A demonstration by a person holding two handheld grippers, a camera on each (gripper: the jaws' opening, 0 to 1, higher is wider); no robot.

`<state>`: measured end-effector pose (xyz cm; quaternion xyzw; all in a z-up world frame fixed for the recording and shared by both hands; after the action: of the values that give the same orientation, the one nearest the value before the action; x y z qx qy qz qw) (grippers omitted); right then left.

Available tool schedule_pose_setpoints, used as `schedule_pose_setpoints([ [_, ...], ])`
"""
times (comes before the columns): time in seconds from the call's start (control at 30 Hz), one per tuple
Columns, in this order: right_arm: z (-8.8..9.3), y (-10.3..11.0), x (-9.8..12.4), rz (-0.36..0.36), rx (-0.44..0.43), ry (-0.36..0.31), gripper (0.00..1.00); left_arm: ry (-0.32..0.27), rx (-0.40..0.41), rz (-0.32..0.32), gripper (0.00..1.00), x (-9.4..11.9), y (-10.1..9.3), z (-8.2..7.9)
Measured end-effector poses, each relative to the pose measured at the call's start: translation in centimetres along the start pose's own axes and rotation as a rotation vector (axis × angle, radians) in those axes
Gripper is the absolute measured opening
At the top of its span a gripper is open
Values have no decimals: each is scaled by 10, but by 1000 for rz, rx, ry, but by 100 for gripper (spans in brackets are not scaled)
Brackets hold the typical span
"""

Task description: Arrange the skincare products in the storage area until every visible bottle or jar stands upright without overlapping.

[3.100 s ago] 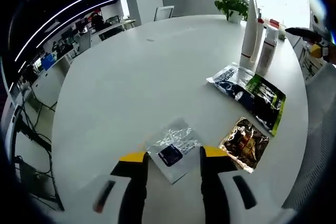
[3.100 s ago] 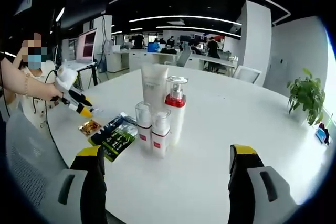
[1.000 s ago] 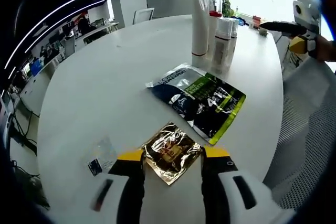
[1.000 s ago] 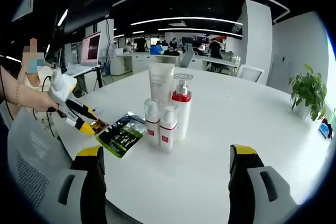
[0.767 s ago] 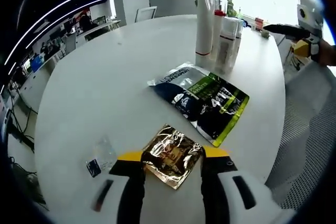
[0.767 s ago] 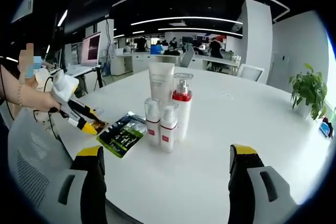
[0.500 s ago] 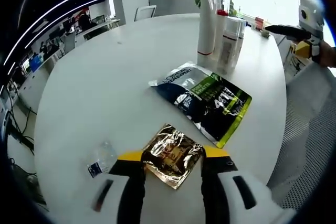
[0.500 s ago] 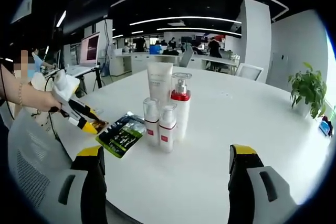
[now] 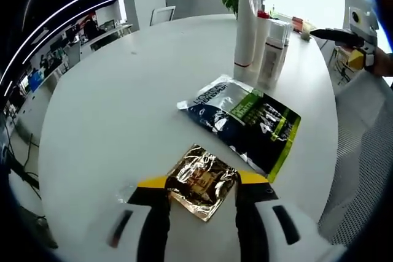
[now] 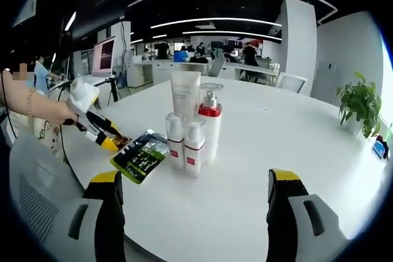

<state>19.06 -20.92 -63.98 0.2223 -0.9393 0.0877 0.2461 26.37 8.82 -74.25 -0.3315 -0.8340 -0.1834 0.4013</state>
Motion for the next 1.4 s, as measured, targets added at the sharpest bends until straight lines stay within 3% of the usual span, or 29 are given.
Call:
schedule_pose_setpoints([
  [0.67,6,-4,-3,19,-7,35,99,-2,-50,47,40,-22,24,-32],
  [1.4,9,-5,-5,25,-10,56,99,-3,-63,57,41,-27,30,-36],
])
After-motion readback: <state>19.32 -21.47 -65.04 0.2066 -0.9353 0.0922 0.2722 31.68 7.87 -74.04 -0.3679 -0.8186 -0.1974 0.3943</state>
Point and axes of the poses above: the point that each gripper's makers call its tool centre point, and the gripper's own axes: x roughly backward along the fingers, y roughly to its left, z roughly out of its underside, the point moved 3 cm from there along x, roughly backward along the fingers, and after that the axes turned 4 degrees about y, right-handed, at the moved point
